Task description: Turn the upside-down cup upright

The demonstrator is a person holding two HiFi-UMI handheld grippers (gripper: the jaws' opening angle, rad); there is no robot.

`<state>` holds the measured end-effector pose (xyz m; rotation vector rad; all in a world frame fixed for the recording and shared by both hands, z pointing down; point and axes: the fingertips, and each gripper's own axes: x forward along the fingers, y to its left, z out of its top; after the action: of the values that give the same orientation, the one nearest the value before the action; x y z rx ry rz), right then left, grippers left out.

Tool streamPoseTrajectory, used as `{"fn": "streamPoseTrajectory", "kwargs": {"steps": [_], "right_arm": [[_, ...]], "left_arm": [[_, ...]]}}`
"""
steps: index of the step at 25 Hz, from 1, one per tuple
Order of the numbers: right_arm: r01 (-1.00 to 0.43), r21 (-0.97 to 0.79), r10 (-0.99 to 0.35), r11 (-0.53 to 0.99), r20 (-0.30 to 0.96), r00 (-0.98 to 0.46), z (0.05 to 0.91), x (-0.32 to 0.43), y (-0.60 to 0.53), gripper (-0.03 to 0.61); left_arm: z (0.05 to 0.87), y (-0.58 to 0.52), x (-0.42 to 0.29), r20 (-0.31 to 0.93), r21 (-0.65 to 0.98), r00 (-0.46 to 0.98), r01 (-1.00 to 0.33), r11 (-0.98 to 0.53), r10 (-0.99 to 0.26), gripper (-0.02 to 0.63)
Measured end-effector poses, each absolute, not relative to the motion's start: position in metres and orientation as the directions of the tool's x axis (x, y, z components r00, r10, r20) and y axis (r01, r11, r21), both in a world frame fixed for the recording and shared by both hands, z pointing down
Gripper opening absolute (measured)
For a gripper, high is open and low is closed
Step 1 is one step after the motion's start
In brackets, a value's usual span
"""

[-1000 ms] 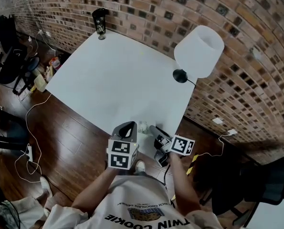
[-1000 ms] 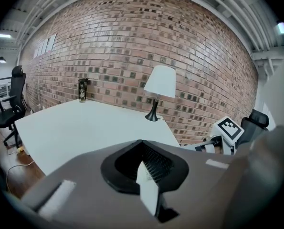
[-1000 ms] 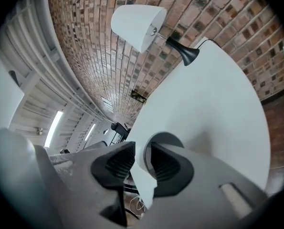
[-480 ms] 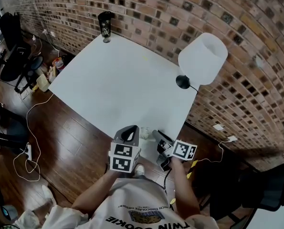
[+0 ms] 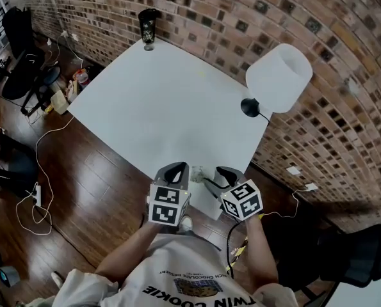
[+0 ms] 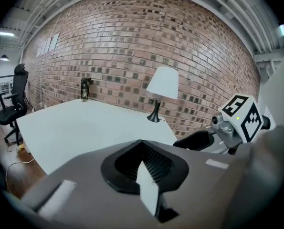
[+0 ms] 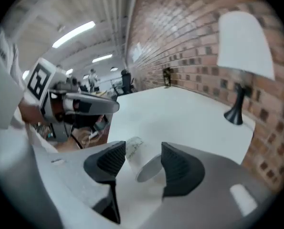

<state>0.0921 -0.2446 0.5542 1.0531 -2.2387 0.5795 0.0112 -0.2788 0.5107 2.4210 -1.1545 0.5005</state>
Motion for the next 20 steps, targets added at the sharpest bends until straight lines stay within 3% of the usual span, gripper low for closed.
{"fn": "streamPoseTrajectory", "kwargs": {"steps": [3,6,14,20], "right_arm": [[-0.64,0.095,-0.451,0.762,0.787,-0.42,0.557,0.071,-0.244,0.233],[-0.497,0.183,-0.381,0.848,0.864,-0.331,0.567,0.051,-0.247,0.242],[-0.167,0.181,-0.202,0.969,0.971,-0.124,0.604,0.02,-0.245,0.258],[-0.091,0.132,-0.132,0.987,0.991,-0.004,0.627,0.023,-0.244,0.259]], "left_arm": [[0.509,-0.282,0.006,0.475,0.202,0.585,-0.799,-0.566,-0.657,0.002],[0.507,-0.285,-0.002,0.47,0.2,0.572,-0.811,-0.55,-0.673,0.002],[0.498,-0.293,-0.037,0.446,0.21,0.52,-0.852,-0.48,-0.728,0.002],[0.502,-0.292,-0.056,0.449,0.222,0.492,-0.87,-0.44,-0.746,0.002]]}}
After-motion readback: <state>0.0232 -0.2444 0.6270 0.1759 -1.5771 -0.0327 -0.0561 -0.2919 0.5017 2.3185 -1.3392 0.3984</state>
